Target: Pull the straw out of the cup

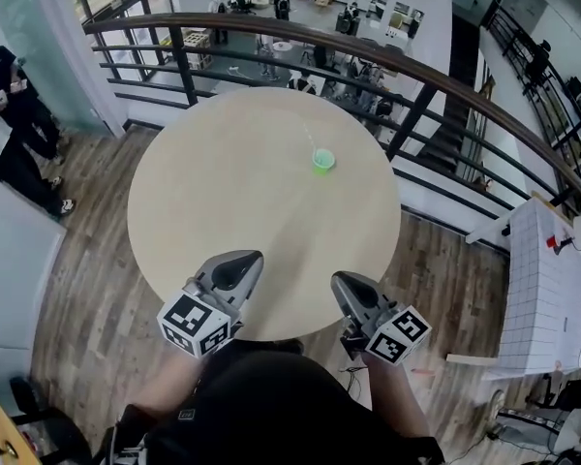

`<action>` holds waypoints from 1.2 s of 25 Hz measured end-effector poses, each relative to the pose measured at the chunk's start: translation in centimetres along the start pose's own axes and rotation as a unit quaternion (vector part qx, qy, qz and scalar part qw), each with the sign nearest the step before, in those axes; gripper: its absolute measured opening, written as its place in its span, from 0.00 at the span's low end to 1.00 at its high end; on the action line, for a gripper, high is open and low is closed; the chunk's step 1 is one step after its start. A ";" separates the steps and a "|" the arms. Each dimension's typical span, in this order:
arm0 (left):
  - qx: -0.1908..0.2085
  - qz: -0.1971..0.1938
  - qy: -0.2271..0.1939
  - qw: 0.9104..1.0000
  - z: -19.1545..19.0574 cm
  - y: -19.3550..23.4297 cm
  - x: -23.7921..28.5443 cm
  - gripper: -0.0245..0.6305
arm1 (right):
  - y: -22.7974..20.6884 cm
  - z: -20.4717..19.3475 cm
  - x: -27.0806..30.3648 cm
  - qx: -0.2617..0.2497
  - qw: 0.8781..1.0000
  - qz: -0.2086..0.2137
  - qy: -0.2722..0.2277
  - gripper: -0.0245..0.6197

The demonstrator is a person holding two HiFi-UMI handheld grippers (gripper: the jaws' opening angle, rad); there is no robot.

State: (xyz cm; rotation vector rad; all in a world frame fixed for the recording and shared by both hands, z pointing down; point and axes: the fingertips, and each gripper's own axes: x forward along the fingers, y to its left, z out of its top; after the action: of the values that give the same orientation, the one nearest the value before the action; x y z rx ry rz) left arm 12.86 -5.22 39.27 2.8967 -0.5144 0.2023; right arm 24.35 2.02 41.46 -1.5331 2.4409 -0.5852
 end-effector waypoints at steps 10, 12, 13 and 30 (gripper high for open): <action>0.004 0.019 -0.007 1.000 0.6 5.9 1.7 0.05 | -2.5 1.8 6.9 -0.015 1.000 0.017 0.019 0.07; 0.001 0.021 -0.004 1.000 0.3 6.8 2.4 0.05 | -3.5 2.0 7.9 -0.016 1.000 0.016 0.021 0.07; 0.000 0.023 -0.003 1.000 0.2 7.0 2.7 0.05 | -3.9 2.1 8.2 -0.015 1.000 0.016 0.021 0.07; -0.020 0.060 0.004 0.998 -0.7 12.2 13.5 0.05 | -17.2 4.4 15.1 -0.032 0.997 0.045 0.058 0.07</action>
State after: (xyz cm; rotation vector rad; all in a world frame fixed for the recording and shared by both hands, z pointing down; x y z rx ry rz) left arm 21.03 -20.72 44.24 2.8274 -0.6824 0.2176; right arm 33.33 -19.11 45.52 -1.4409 2.6238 -0.6003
